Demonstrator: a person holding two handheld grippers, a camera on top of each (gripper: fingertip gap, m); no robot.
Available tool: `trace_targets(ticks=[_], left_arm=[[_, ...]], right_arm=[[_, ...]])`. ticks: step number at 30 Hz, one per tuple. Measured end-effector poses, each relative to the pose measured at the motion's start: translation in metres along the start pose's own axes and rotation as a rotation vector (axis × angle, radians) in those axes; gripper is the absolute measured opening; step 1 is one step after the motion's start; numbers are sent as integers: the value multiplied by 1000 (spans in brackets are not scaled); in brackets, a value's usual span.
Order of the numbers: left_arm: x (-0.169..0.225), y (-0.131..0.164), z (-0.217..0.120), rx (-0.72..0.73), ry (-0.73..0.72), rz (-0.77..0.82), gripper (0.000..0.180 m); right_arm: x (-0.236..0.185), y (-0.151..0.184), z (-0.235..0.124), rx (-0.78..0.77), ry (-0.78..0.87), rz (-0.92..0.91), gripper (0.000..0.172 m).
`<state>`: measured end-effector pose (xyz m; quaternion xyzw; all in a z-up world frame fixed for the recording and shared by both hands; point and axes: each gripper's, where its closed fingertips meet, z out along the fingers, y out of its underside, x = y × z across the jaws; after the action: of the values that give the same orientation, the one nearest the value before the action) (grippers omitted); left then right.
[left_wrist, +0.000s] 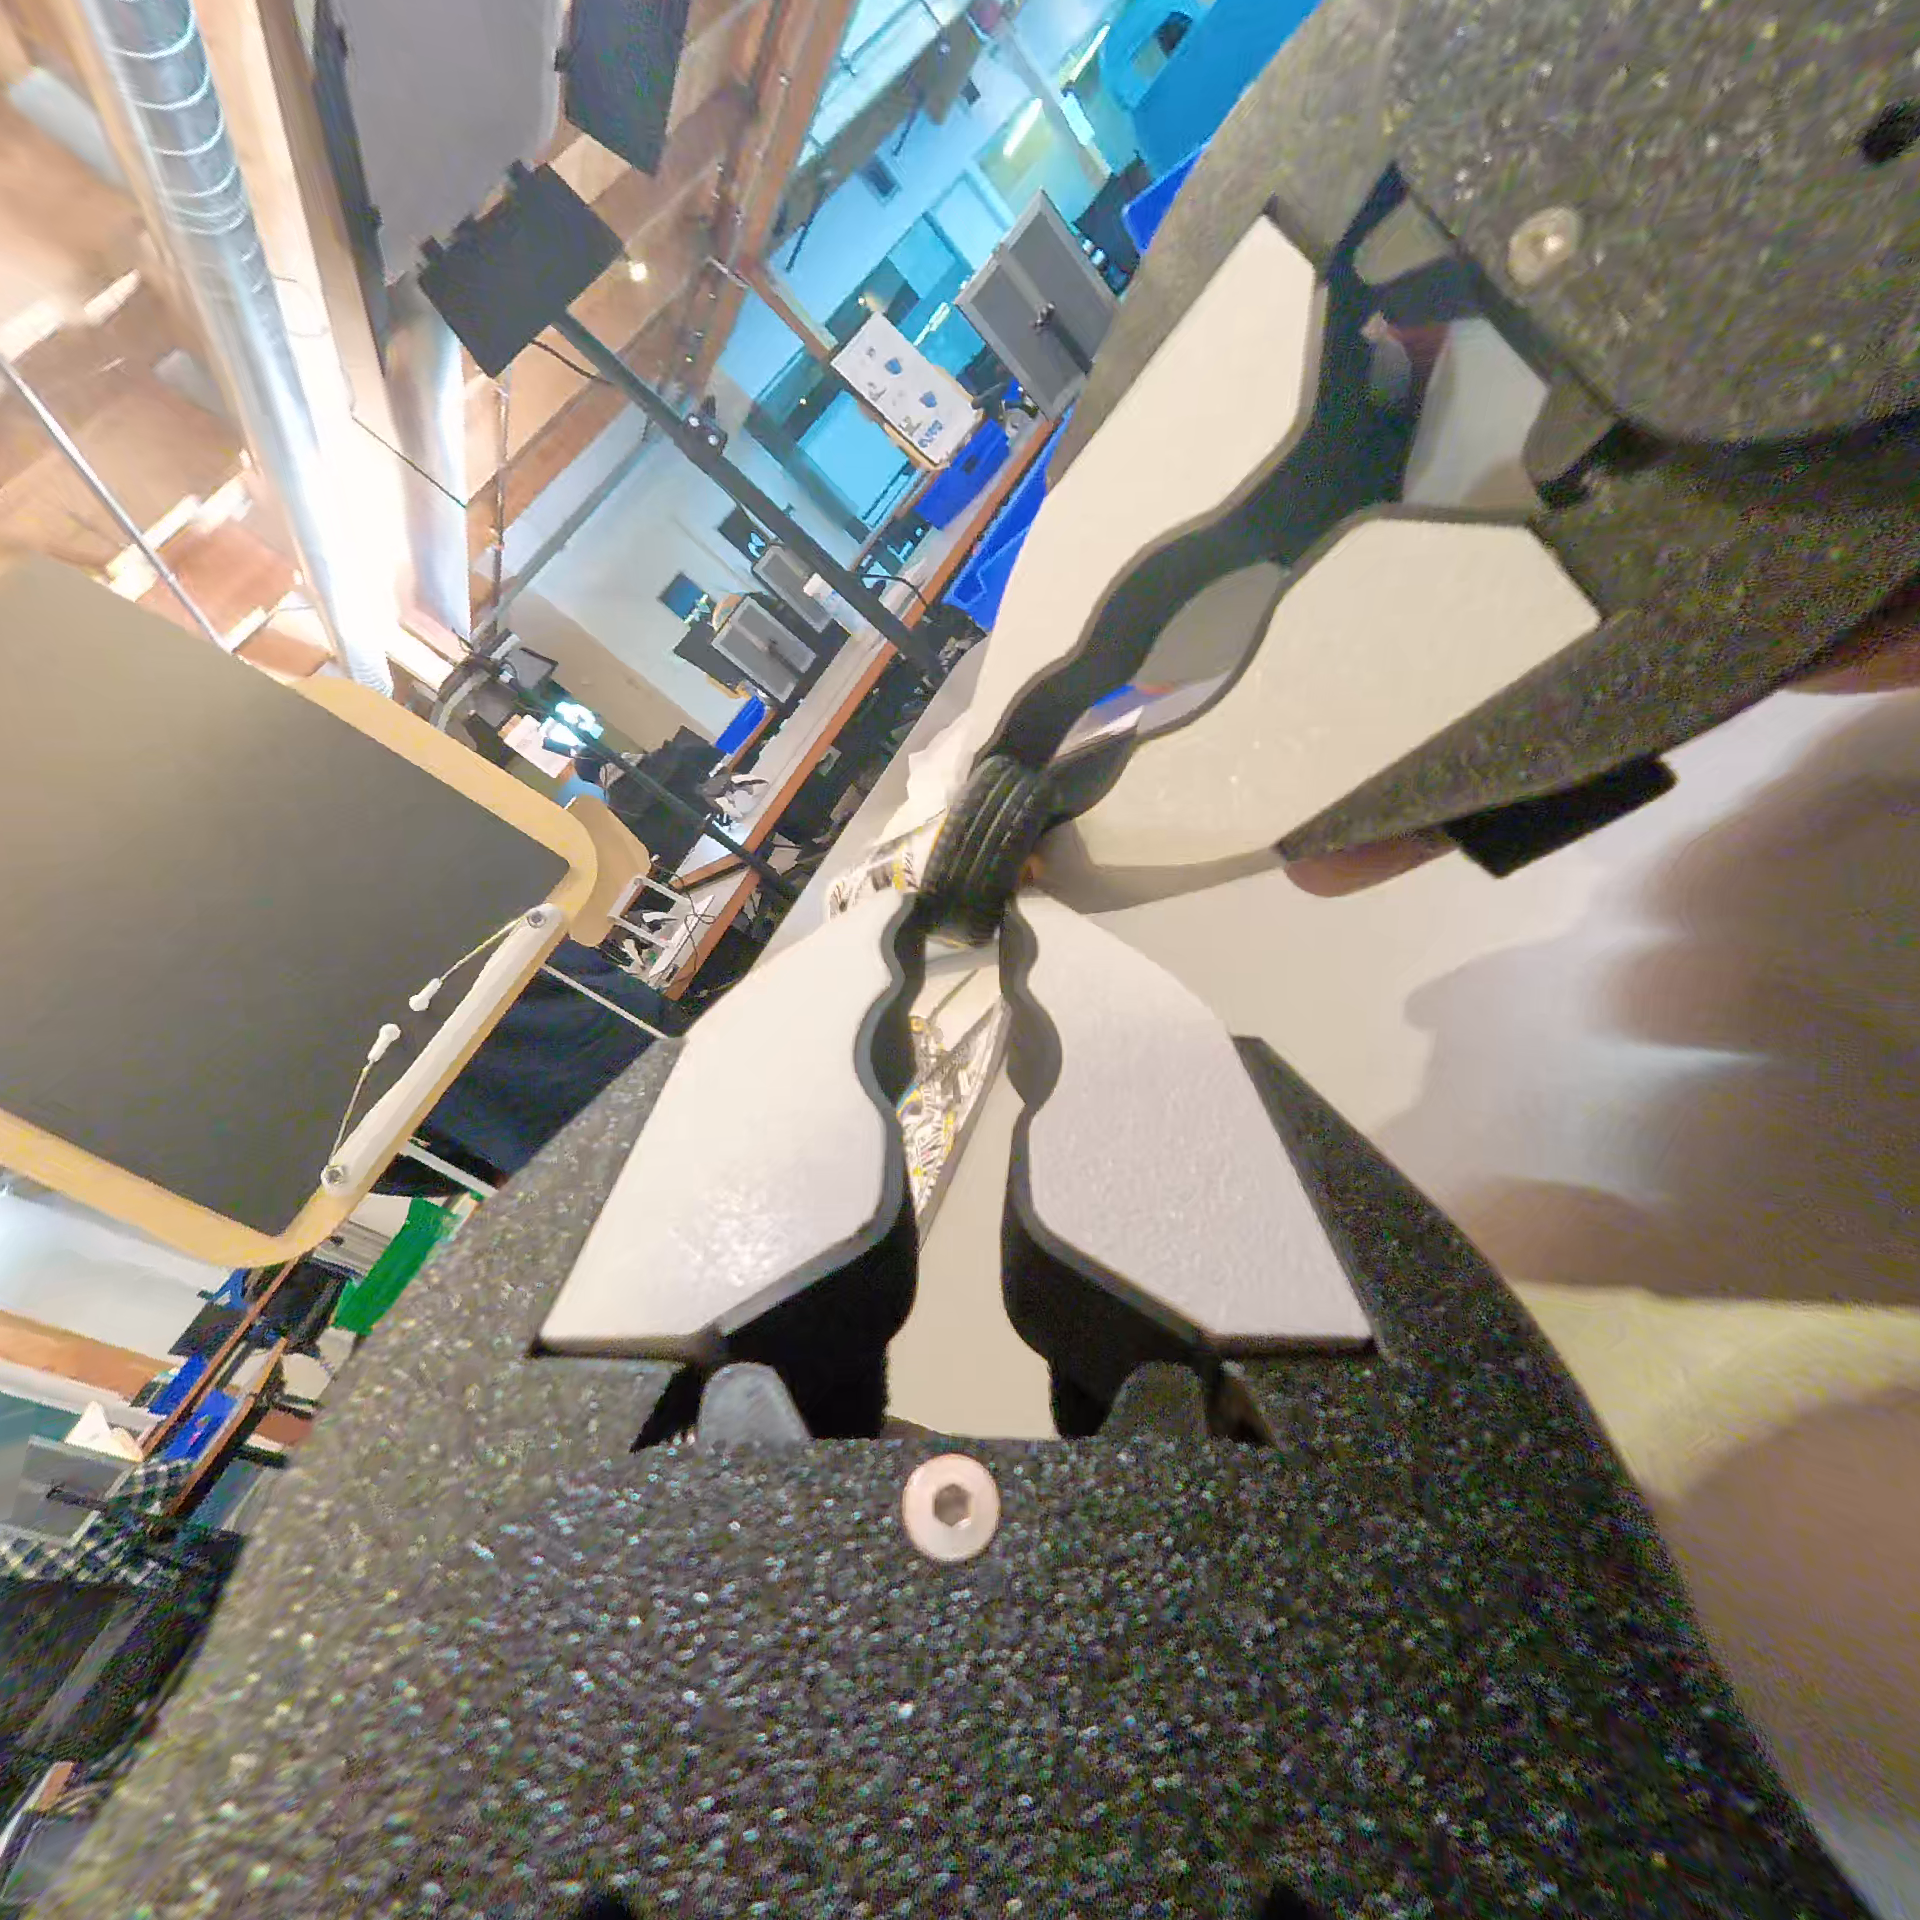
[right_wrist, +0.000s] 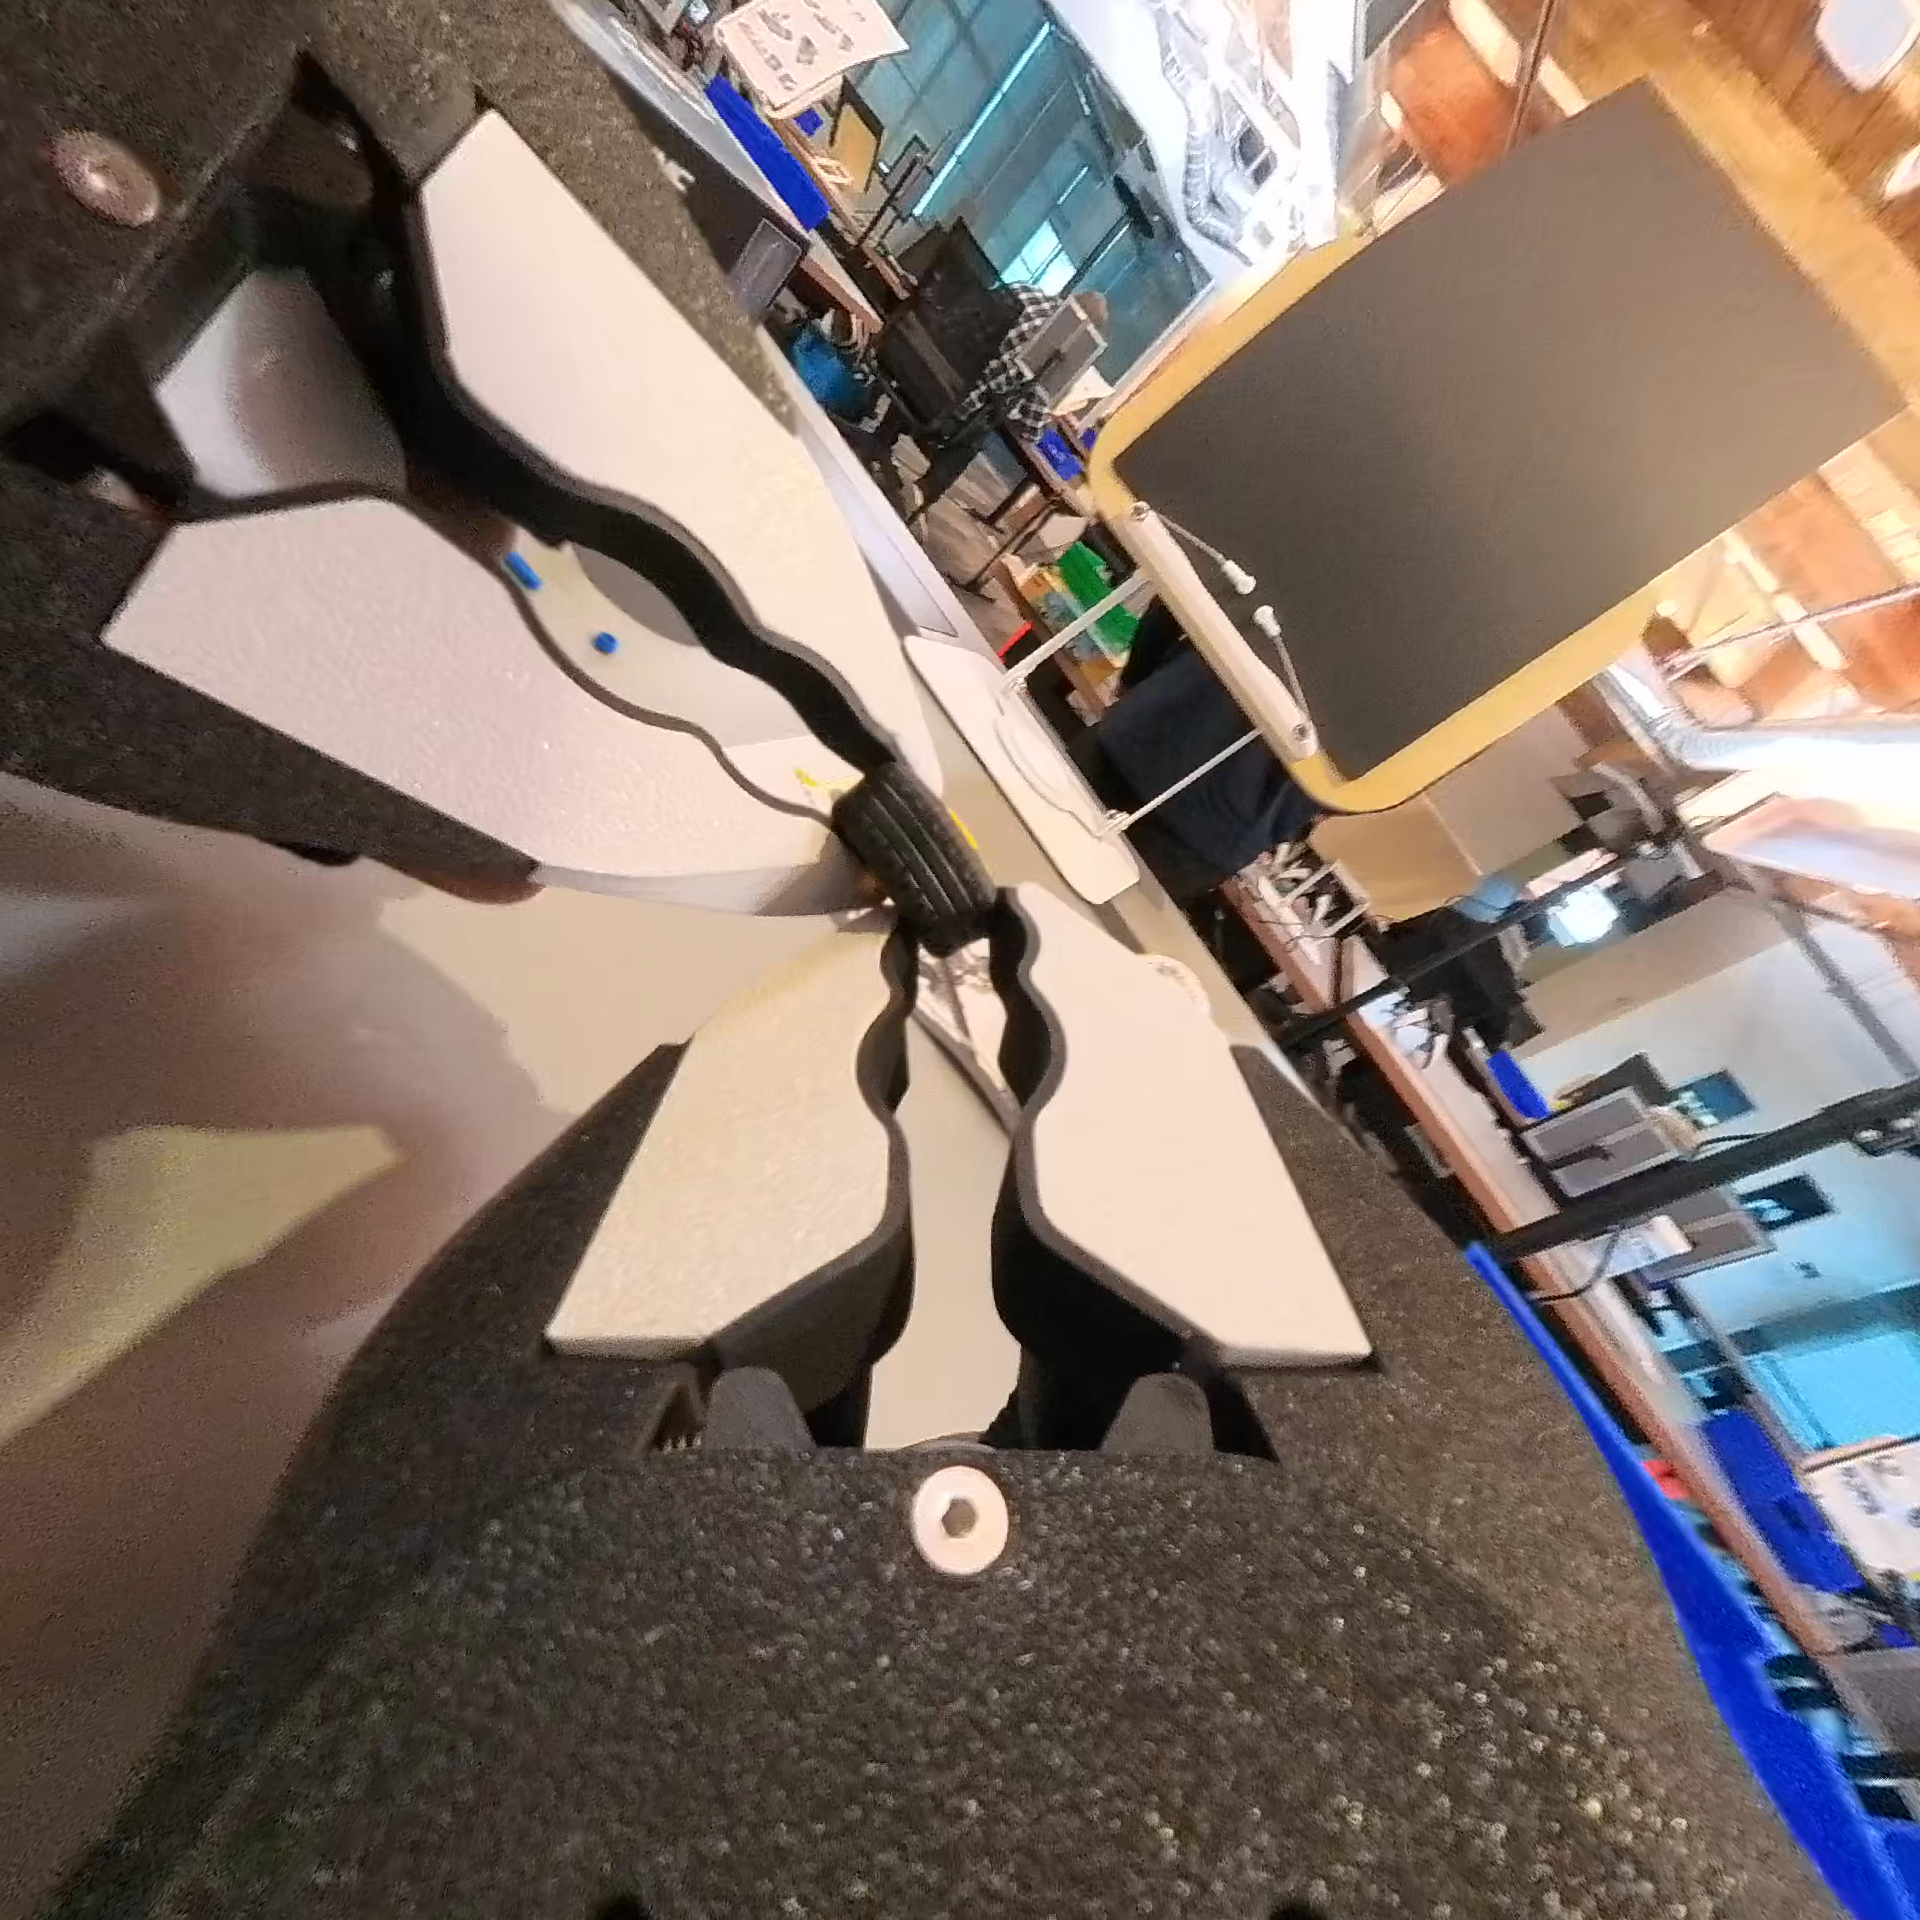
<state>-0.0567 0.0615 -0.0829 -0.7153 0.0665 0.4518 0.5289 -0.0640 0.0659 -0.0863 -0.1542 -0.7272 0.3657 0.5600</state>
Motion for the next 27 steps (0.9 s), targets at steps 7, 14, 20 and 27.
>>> trace_targets(ticks=[7,14,20,27], left_arm=[[2,5,-1,-24,48,-66,14],[13,27,0,-91,150,152,15],[27,22,-5,-43,227,324,15],[26,28,-5,-92,219,331,15]], right_arm=[[-5,2,3,-24,-32,91,13],[-22,19,13,-69,-86,-168,17],[-34,28,15,-80,-145,-250,19],[-35,29,15,-95,-120,-309,17]])
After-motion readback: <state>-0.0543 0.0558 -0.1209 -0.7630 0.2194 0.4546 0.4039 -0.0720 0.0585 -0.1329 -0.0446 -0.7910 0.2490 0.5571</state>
